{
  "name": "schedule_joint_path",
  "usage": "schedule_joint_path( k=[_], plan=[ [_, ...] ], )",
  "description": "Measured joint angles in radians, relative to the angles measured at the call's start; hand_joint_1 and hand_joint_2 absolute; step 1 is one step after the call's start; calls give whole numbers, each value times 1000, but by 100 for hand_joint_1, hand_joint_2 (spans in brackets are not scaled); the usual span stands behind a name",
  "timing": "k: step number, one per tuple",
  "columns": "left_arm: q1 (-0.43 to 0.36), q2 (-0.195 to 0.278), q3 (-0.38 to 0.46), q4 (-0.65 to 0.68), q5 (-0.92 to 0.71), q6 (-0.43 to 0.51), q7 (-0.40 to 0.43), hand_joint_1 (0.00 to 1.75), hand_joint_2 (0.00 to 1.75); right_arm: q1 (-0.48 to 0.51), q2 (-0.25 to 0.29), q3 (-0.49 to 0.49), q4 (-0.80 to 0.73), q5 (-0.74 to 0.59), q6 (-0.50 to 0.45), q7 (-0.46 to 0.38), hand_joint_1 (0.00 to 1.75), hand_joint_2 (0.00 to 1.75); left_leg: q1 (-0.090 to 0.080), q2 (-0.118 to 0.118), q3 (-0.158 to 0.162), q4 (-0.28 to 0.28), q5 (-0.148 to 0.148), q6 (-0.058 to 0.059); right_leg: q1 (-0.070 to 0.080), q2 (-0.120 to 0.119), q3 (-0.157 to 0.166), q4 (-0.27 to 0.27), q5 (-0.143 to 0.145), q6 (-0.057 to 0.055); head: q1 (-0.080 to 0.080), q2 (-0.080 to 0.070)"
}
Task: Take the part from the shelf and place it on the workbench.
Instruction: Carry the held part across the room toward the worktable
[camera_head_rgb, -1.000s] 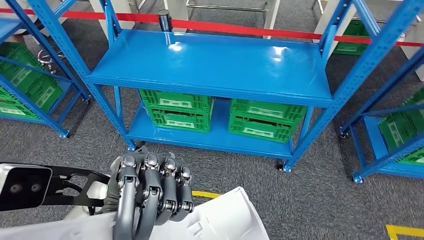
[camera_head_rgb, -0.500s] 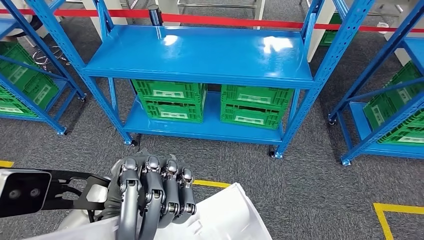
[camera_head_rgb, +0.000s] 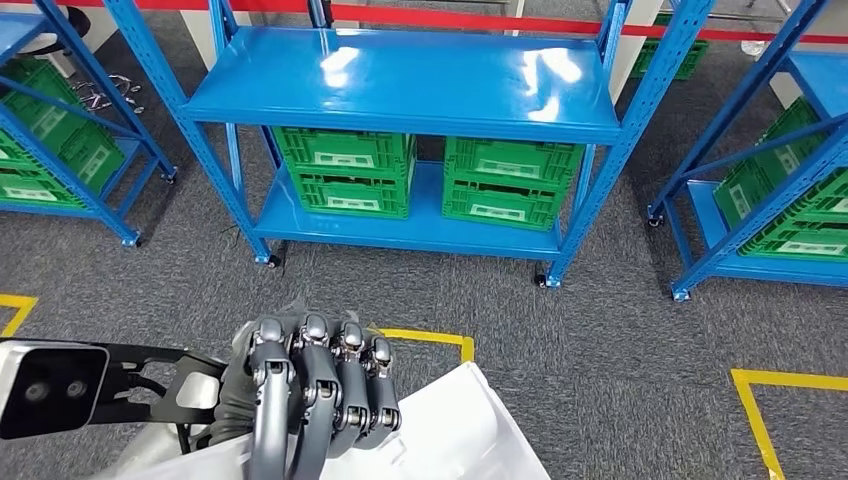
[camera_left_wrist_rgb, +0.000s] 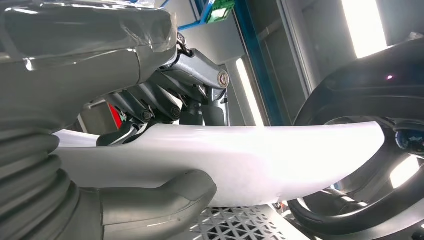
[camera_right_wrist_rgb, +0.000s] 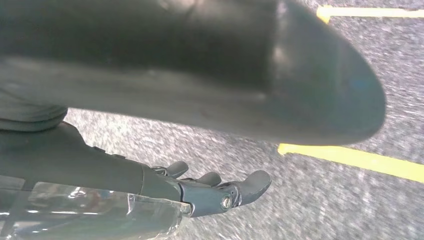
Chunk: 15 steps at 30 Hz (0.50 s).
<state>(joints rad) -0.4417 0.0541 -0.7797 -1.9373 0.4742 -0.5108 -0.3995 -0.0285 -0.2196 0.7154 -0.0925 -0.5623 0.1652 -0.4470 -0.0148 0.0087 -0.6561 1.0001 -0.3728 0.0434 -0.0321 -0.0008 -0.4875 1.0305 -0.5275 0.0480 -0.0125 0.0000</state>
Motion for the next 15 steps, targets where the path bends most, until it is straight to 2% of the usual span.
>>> schedule_joint_path(
  k=[1,2,3,4,5,6,8,9,10,11,12,13,15],
  plan=[
    [1,-1,1,-2,1,0,1,175,175,-1,-2,0,3,-3,8,3,0,0,-1,1,-7,5,8,-5,4,1,19,-37,-18,-9,0,0],
    [2,-1,1,-4,1,0,3,175,175,0,-4,1,7,-5,13,5,0,0,0,2,-11,6,17,-10,7,1,19,-48,-22,-18,-1,0],
    [4,0,2,-4,2,0,4,175,175,1,-5,2,12,-7,18,9,0,0,2,2,-15,6,23,-14,5,0,9,-44,-14,-26,-1,0],
    [6,0,3,-4,3,0,6,175,175,2,-6,3,19,-10,23,16,0,0,4,1,-20,12,13,-20,4,-1,1,-43,-5,-34,-1,0],
    [8,1,4,-4,5,-1,9,175,175,2,-8,4,26,-18,31,31,0,0,7,-1,-29,34,-18,-27,1,-3,-7,-43,6,-42,-2,0],
    [10,1,6,-4,6,-2,10,175,175,2,-11,4,33,-30,43,50,0,0,10,-2,-40,74,-65,-34,-1,-4,-17,-43,18,-47,-4,0],
    [15,1,10,-1,6,-13,5,175,175,3,-19,3,45,-57,73,86,0,0,16,-4,-64,202,-167,-46,0,-5,-42,-42,42,-51,-7,0],
    [18,2,12,3,4,-21,-4,175,175,3,-23,4,50,-67,89,96,0,0,18,-4,-70,259,-191,-48,1,-5,-57,-40,53,-51,-7,0],
    [22,3,14,8,1,-30,-15,175,175,4,-27,4,54,-72,104,102,0,0,19,-4,-63,291,-191,-49,2,-5,-72,-39,64,-49,-7,0],
    [25,4,17,13,-2,-39,-25,175,175,4,-31,4,59,-74,117,104,0,0,20,-5,-40,289,-173,-47,3,-5,-86,-37,74,-48,-7,0],
    [27,5,20,18,-4,-47,-33,175,175,4,-33,5,62,-75,127,103,0,0,19,-6,0,250,-147,-42,4,-4,-100,-36,84,-47,-7,0],
    [27,5,23,20,-6,-54,-39,175,175,4,-34,8,65,-74,133,98,0,0,17,-8,54,181,-132,-34,5,-3,-110,-36,94,-44,-7,0],
    [28,4,30,21,-12,-63,-48,175,175,3,-34,16,68,-72,136,76,0,0,11,-12,155,34,-141,-18,7,-1,-124,-37,113,-35,-6,0]
  ],
)
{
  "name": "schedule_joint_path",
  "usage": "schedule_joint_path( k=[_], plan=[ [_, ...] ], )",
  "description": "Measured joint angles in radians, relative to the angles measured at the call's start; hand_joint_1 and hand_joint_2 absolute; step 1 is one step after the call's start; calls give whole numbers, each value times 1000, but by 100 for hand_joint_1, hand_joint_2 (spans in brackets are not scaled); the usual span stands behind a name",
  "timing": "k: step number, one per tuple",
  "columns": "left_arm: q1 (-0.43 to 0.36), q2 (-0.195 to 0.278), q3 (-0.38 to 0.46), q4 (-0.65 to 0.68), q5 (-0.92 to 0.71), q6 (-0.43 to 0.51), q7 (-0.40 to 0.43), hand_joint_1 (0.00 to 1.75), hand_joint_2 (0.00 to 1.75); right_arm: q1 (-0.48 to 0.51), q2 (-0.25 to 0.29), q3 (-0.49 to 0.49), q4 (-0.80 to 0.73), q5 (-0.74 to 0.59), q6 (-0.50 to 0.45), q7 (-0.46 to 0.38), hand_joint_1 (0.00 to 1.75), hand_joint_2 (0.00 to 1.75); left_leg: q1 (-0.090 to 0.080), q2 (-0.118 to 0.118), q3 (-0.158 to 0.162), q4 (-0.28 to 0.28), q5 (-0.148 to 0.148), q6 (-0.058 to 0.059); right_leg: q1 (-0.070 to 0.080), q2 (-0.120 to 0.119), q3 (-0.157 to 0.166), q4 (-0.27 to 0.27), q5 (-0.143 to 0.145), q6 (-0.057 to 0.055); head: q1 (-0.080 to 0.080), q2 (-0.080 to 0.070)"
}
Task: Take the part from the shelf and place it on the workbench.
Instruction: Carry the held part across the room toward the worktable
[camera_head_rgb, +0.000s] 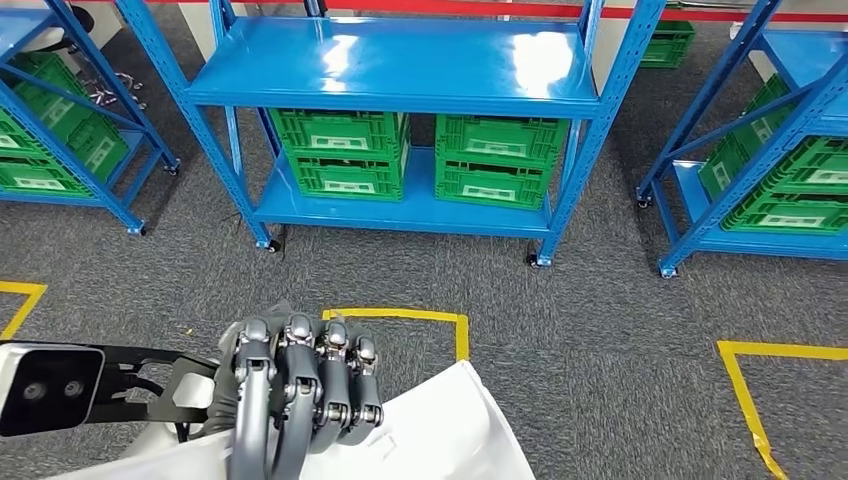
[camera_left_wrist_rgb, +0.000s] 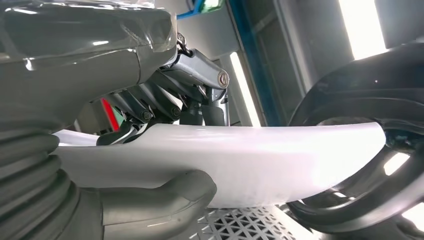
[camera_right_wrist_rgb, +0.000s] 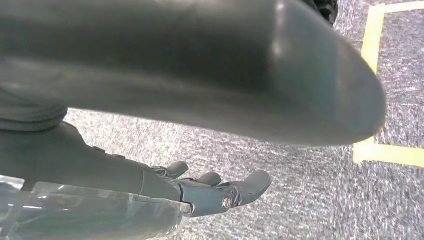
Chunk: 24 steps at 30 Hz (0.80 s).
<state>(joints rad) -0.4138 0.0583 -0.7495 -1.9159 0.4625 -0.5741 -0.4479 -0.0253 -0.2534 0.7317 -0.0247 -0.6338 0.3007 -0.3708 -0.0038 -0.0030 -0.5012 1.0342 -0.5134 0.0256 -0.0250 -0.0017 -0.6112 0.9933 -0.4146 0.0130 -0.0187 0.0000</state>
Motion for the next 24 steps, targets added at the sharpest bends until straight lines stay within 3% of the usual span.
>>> schedule_joint_path(
  k=[2,4,6,8,9,10,11,13,14,16,18,20,22,24],
  plan=[
    [3,0,7,0,-8,-6,-9,175,175,0,-1,10,3,0,0,-33,0,0,-9,-1,35,-64,-13,8,-4,1,-6,-7,19,16,0,0],
    [7,1,12,0,-14,-11,-16,175,175,0,-4,17,7,-5,4,-60,0,0,-11,4,29,-79,11,19,-8,2,-13,-11,26,26,-1,0],
    [11,1,18,0,-18,-15,-19,175,175,-2,-7,21,10,-11,13,-74,0,0,-8,14,13,-93,39,33,-7,2,-36,39,-25,20,2,0],
    [18,0,21,0,-23,-16,-20,175,175,-4,-11,25,11,-17,20,-81,0,0,-11,21,-16,-91,61,40,-7,2,-74,164,-112,11,5,0],
    [22,0,22,0,-25,-16,-20,175,175,-5,-13,27,11,-19,21,-83,0,0,-12,24,-33,-87,70,41,-7,2,-89,230,-139,15,5,0],
    [25,1,22,0,-27,-17,-20,175,175,-5,-14,29,12,-21,23,-84,0,0,-13,28,-49,-82,79,41,-7,2,-92,273,-145,23,5,0],
    [27,1,22,0,-28,-17,-20,175,175,-5,-14,31,12,-22,25,-86,0,0,-14,33,-67,-75,86,40,-7,1,-79,283,-132,35,6,0],
    [30,0,22,0,-31,-16,-20,175,175,-7,-16,33,12,-23,27,-88,0,0,-13,42,-99,-56,97,36,-9,-9,-1,193,-87,54,6,0],
    [30,0,22,0,-32,-16,-20,175,175,-10,-18,34,12,-24,29,-89,0,0,-14,48,-113,-44,100,33,-5,-21,49,119,-83,55,6,0],
    [31,0,23,-1,-35,-15,-20,175,175,-15,-22,36,12,-27,31,-89,0,0,-17,60,-132,-28,109,24,4,-39,111,12,-99,43,5,0],
    [31,0,23,-1,-38,-14,-20,175,175,-15,-24,37,13,-29,33,-88,0,0,-17,73,-140,-25,122,14,8,-32,110,-11,-102,26,5,0],
    [31,0,22,-1,-41,-14,-18,175,175,-13,-23,38,13,-30,32,-83,0,0,-13,57,-150,-10,99,1,2,-25,96,-13,-85,8,5,0],
    [30,0,22,-1,-41,-14,-13,175,175,-12,-21,39,12,-34,31,-72,0,0,-5,23,-171,69,12,-14,-3,-22,80,-14,-65,-6,4,0],
    [31,0,21,-1,-41,-14,-9,175,175,-12,-20,39,12,-39,33,-61,0,0,1,9,-193,197,-73,-22,-3,-17,56,-13,-44,-10,2,0]
  ],
)
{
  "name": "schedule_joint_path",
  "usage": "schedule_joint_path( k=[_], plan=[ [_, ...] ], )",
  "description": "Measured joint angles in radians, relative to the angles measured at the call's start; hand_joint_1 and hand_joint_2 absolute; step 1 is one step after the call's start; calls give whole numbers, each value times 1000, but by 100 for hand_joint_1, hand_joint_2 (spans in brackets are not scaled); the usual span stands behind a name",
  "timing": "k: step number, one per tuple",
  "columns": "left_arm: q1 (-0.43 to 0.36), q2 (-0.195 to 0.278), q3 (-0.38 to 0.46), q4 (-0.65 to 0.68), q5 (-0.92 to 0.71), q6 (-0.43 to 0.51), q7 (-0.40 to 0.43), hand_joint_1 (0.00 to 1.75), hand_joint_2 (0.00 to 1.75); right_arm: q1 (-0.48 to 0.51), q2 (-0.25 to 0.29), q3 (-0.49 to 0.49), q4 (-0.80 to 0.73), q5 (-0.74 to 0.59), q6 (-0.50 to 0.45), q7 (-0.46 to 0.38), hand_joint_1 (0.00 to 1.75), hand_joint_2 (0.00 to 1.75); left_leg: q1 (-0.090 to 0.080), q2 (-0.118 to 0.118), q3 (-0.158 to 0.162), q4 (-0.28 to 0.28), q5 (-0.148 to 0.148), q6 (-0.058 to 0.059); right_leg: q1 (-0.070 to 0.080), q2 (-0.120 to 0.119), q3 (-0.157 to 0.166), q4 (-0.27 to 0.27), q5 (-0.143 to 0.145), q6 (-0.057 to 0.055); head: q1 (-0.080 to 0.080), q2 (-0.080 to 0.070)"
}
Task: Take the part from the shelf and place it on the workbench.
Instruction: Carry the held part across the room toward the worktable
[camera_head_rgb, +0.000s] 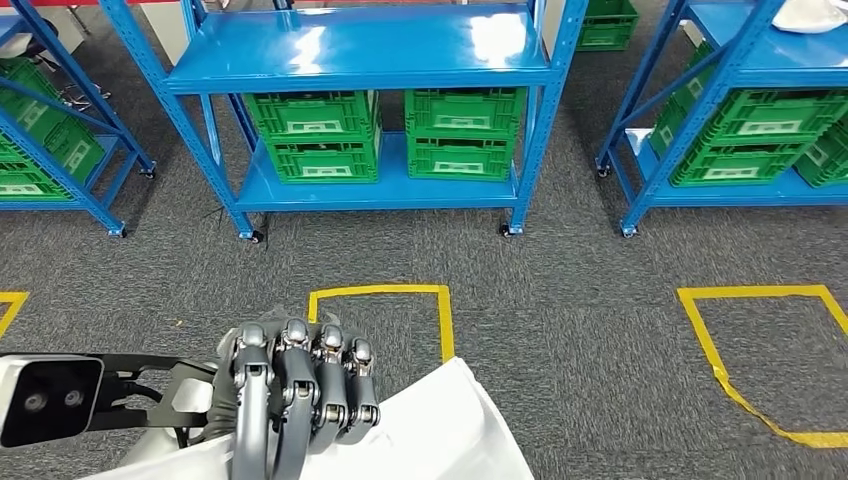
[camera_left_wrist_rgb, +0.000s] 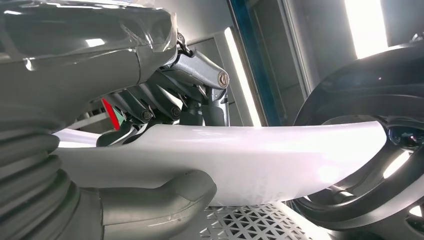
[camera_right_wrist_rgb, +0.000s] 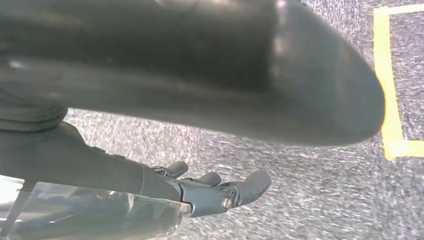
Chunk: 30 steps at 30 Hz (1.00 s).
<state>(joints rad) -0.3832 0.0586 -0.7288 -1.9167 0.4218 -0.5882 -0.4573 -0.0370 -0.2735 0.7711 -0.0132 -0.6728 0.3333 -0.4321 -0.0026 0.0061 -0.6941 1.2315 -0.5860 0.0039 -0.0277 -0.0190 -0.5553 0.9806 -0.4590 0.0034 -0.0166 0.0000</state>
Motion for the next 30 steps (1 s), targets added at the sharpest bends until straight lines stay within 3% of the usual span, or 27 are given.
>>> schedule_joint_path(
  k=[1,2,3,4,5,7,9,10,11,13,15,16,17,18,19,20,22,23,25,26,27,28,30],
  plan=[
    [0,0,0,0,0,0,1,175,175,0,1,0,0,-2,0,3,0,0,2,-1,-1,45,-13,-2,0,2,-14,1,11,1,0,0],
    [0,0,-1,0,0,0,3,175,175,0,1,1,-1,-2,-2,7,0,0,4,-2,12,60,-2,-2,0,5,-27,3,21,3,0,0],
    [-1,0,-2,0,0,0,5,175,175,1,2,3,-1,-2,-3,11,0,0,6,-2,43,38,26,-1,0,7,-41,5,30,5,0,0],
    [-1,-1,-2,0,0,1,6,175,175,1,3,5,-1,-3,-4,16,0,0,7,-4,90,-17,55,1,0,9,-52,6,39,9,0,0],
    [-3,-2,-3,0,0,2,8,175,175,1,4,8,-1,-5,-6,21,0,0,7,-7,145,-93,65,5,0,12,-61,7,48,13,0,0],
    [-6,-6,-3,0,-1,3,11,175,175,1,6,13,-1,-11,-8,29,0,0,2,-13,232,-226,52,13,1,15,-71,5,68,25,1,0],
    [-8,-7,-4,-1,-1,4,12,175,175,2,7,16,-2,-18,-8,37,0,0,-6,-13,249,-270,44,22,-2,16,-76,-3,90,39,1,0],
    [-8,-7,-4,0,-1,4,13,175,175,3,8,16,-2,-23,-5,42,0,0,-5,-11,241,-273,55,30,-3,16,-80,-6,97,45,1,0],
    [-9,-8,-4,0,-2,5,13,175,175,5,8,16,-2,-27,-3,48,0,0,-5,-8,232,-278,70,39,-4,17,-88,1,86,45,2,0],
    [-9,-10,-5,1,-2,6,14,175,175,7,9,17,-5,-32,1,64,0,0,-4,-2,203,-285,103,57,-3,17,-116,72,9,31,6,0],
    [-8,-11,-6,3,-1,5,14,175,175,7,9,17,-10,-36,1,78,0,0,-11,-1,167,-281,132,64,-3,17,-148,207,-84,21,8,0],
    [-7,-12,-7,5,-1,4,14,175,175,8,9,17,-12,-37,1,85,0,0,-14,0,148,-279,145,65,-3,17,-153,268,-101,25,9,0],
    [-7,-12,-8,8,-1,3,13,175,175,9,9,17,-15,-38,0,92,0,0,-16,0,128,-275,158,65,-3,17,-147,304,-95,35,8,0],
    [-7,-12,-9,11,-1,3,13,175,175,10,10,18,-17,-40,0,97,0,0,-17,1,107,-269,171,64,-3,17,-124,307,-72,46,8,0],
    [-7,-12,-10,13,-1,2,13,175,175,10,11,18,-19,-43,-1,103,0,0,-17,1,86,-262,182,62,-3,17,-86,275,-47,54,9,0],
    [-7,-12,-11,15,-1,1,12,175,175,10,12,18,-21,-48,-2,107,0,0,-18,1,68,-254,192,59,-2,17,-30,211,-37,55,8,0],
    [-8,-12,-13,18,-1,-3,10,175,175,7,12,18,-24,-58,-4,115,0,0,-19,2,42,-240,210,51,3,17,79,51,-66,43,7,0],
    [-9,-12,-13,20,-1,-4,9,175,175,6,12,18,-25,-63,-4,118,0,0,-19,4,35,-238,221,46,7,18,108,-2,-83,36,6,0],
    [-10,-12,-15,26,0,-7,8,175,175,6,16,18,-26,-69,-8,127,0,0,-16,6,26,-241,243,35,9,18,104,-28,-80,24,6,0],
    [-10,-11,-16,31,0,-7,7,175,175,6,18,18,-27,-72,-12,134,0,0,-14,5,19,-236,234,29,6,17,92,-28,-69,16,7,0],
    [-10,-10,-17,36,-1,-7,7,175,175,7,21,18,-27,-74,-16,142,0,0,-11,2,10,-217,204,21,3,15,80,-28,-55,8,6,0],
    [-11,-8,-19,40,-2,-7,7,175,175,7,25,18,-28,-76,-19,151,0,0,-8,-1,-1,-180,154,13,-1,13,66,-29,-40,1,5,0],
    [-13,-6,-23,49,-3,-4,10,175,175,6,31,18,-32,-77,-21,164,0,0,1,-3,-21,-54,41,-1,1,11,36,-27,-10,-3,2,0]
  ],
)
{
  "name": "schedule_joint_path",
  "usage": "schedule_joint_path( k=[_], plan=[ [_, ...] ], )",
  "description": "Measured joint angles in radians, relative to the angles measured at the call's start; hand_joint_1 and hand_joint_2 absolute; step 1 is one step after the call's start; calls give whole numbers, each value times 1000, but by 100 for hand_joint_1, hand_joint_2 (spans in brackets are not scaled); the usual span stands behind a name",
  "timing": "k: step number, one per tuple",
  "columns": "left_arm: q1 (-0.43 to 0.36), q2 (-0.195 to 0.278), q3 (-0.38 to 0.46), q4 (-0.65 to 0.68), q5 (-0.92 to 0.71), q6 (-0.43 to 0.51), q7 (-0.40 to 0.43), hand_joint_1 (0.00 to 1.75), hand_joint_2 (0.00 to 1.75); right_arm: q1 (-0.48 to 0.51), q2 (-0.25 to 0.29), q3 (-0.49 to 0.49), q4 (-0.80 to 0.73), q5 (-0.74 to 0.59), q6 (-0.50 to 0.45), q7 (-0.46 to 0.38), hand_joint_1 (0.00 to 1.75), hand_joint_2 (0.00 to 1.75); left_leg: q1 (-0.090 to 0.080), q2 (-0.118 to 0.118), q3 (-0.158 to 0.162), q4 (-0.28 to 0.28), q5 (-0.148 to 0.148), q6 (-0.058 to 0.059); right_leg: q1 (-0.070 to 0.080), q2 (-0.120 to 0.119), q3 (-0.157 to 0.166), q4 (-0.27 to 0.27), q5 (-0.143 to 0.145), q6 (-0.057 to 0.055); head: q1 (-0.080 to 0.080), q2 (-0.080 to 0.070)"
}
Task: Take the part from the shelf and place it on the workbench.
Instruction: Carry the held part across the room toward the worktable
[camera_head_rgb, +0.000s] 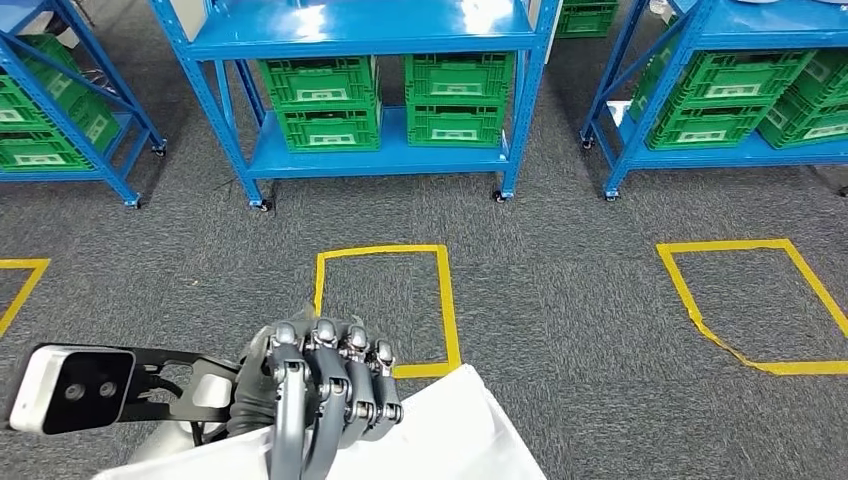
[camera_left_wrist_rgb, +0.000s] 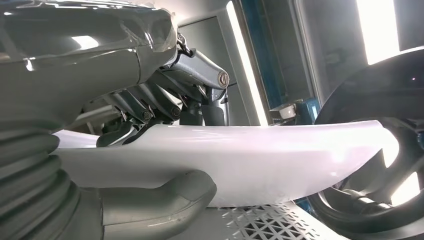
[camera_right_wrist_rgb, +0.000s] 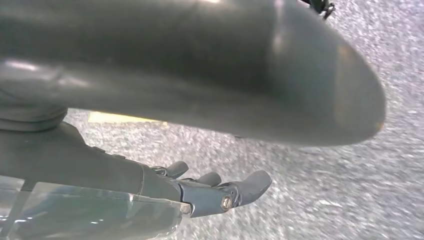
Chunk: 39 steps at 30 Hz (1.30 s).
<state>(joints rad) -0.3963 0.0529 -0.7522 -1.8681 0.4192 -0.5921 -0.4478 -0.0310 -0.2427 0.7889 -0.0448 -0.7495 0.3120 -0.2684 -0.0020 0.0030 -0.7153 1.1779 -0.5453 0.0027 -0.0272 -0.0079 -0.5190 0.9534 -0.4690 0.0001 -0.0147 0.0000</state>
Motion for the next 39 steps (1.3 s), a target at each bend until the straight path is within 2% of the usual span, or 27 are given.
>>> schedule_joint_path(
  k=[1,2,4,5,7,9,11,13,15,16,17,18,19,20,22,23,24,26,27,28,30,31,32,34,36,38,39],
  plan=[
    [-1,2,-2,4,0,2,2,175,175,0,3,0,-3,2,1,2,0,0,4,0,-4,65,-26,-5,0,0,-17,2,15,1,0,0],
    [-2,3,-4,9,0,4,5,175,175,0,6,1,-5,3,3,4,0,0,7,0,1,109,-25,-8,0,0,-36,4,29,3,0,0],
    [-5,6,-7,18,0,7,10,175,175,1,12,3,-10,6,5,4,0,0,11,0,57,100,27,-8,-1,1,-75,12,54,9,-1,0],
    [-9,7,-9,21,0,8,10,175,175,0,15,5,-13,6,4,4,0,0,12,-2,112,42,45,-6,-2,1,-91,16,66,13,-1,0],
    [-20,8,-13,28,0,11,10,175,175,0,22,6,-20,6,1,6,0,0,10,-5,239,-126,22,2,1,3,-113,21,88,24,0,0],
    [-29,8,-18,37,1,14,11,175,175,0,27,6,-25,5,-3,7,0,0,2,-6,292,-220,-10,13,2,4,-121,16,114,38,0,0],
    [-33,9,-20,47,1,16,11,175,175,2,30,7,-28,5,-6,7,0,0,-1,-2,276,-229,9,31,-2,4,-128,11,126,48,0,0],
    [-37,8,-23,59,1,16,11,175,175,5,34,7,-31,1,-13,13,0,0,-1,3,250,-234,41,50,-4,5,-151,58,66,39,4,0],
    [-40,4,-27,74,3,16,9,175,175,3,38,7,-32,-11,-32,43,0,0,-6,4,215,-233,72,61,-4,5,-186,184,-38,26,7,0],
    [-41,2,-29,83,5,15,7,175,175,1,39,7,-32,-18,-43,65,0,0,-9,5,196,-231,89,62,-4,5,-199,257,-70,28,8,0],
    [-41,-1,-32,93,7,15,5,175,175,0,41,7,-32,-24,-54,86,0,0,-12,5,175,-228,105,63,-4,5,-202,314,-78,36,8,0],
    [-42,-4,-35,101,10,15,3,175,175,0,43,7,-32,-28,-63,102,0,0,-14,5,153,-224,119,62,-4,5,-191,342,-65,47,8,0],
    [-43,-6,-37,107,12,15,2,175,175,-1,44,7,-33,-30,-67,112,0,0,-14,6,132,-218,132,61,-4,5,-162,331,-41,57,8,0],
    [-45,-7,-39,113,12,15,1,175,175,-1,45,7,-33,-32,-70,116,0,0,-15,6,112,-210,143,58,-4,5,-114,281,-22,62,8,0],
    [-51,-11,-43,119,13,15,-1,175,175,-4,45,6,-35,-32,-71,120,0,0,-17,7,80,-191,159,50,0,5,9,118,-38,54,8,0],
    [-54,-13,-45,121,14,15,-2,175,175,-6,45,6,-35,-32,-71,120,0,0,-18,9,71,-184,167,45,3,5,49,54,-56,45,7,0],
    [-56,-14,-46,123,14,15,-3,175,175,-7,45,6,-36,-32,-72,121,0,0,-17,10,65,-181,176,40,7,6,68,16,-70,37,7,0],
    [-57,-14,-48,129,15,15,-4,175,175,-6,47,6,-36,-32,-72,122,0,0,-14,11,55,-181,191,29,7,5,52,9,-59,22,8,0],
    [-57,-13,-49,133,14,15,-4,175,175,-6,48,6,-36,-32,-72,122,0,0,-11,9,46,-171,174,22,5,4,41,10,-47,13,7,0],
    [-57,-13,-49,136,14,16,-4,175,175,-6,50,6,-36,-32,-72,123,0,0,-9,6,35,-144,136,15,3,2,28,9,-33,6,5,0],
    [-57,-11,-49,140,14,16,-5,175,175,-6,50,6,-37,-32,-72,123,0,0,-1,2,10,-35,21,1,2,0,-3,10,-3,-2,1,0],
    [-57,-10,-50,142,15,16,-5,175,175,-6,51,6,-37,-32,-72,123,0,0,2,1,2,30,-20,-4,2,0,-19,11,11,-2,1,0],
    [-57,-9,-51,145,15,16,-5,175,175,-5,51,6,-37,-32,-72,123,0,0,5,1,2,83,-35,-7,3,0,-37,12,25,-2,1,0],
    [-57,-7,-52,150,14,16,-5,175,175,-5,53,6,-37,-32,-72,124,0,0,9,1,37,109,4,-8,3,0,-75,18,51,2,0,0],
    [-59,-7,-53,153,15,16,-8,175,175,-5,55,6,-38,-33,-71,127,0,0,9,-1,140,6,41,-1,3,2,-106,24,75,9,0,0],
    [-65,-8,-52,154,16,16,-16,175,175,-5,57,6,-39,-36,-69,132,0,0,4,-4,256,-150,13,11,6,3,-121,26,96,19,1,0],
    [-69,-9,-52,154,18,15,-21,175,175,-5,57,6,-39,-39,-69,138,0,0,1,-4,287,-199,-5,17,6,3,-124,25,107,26,1,0]
  ],
)
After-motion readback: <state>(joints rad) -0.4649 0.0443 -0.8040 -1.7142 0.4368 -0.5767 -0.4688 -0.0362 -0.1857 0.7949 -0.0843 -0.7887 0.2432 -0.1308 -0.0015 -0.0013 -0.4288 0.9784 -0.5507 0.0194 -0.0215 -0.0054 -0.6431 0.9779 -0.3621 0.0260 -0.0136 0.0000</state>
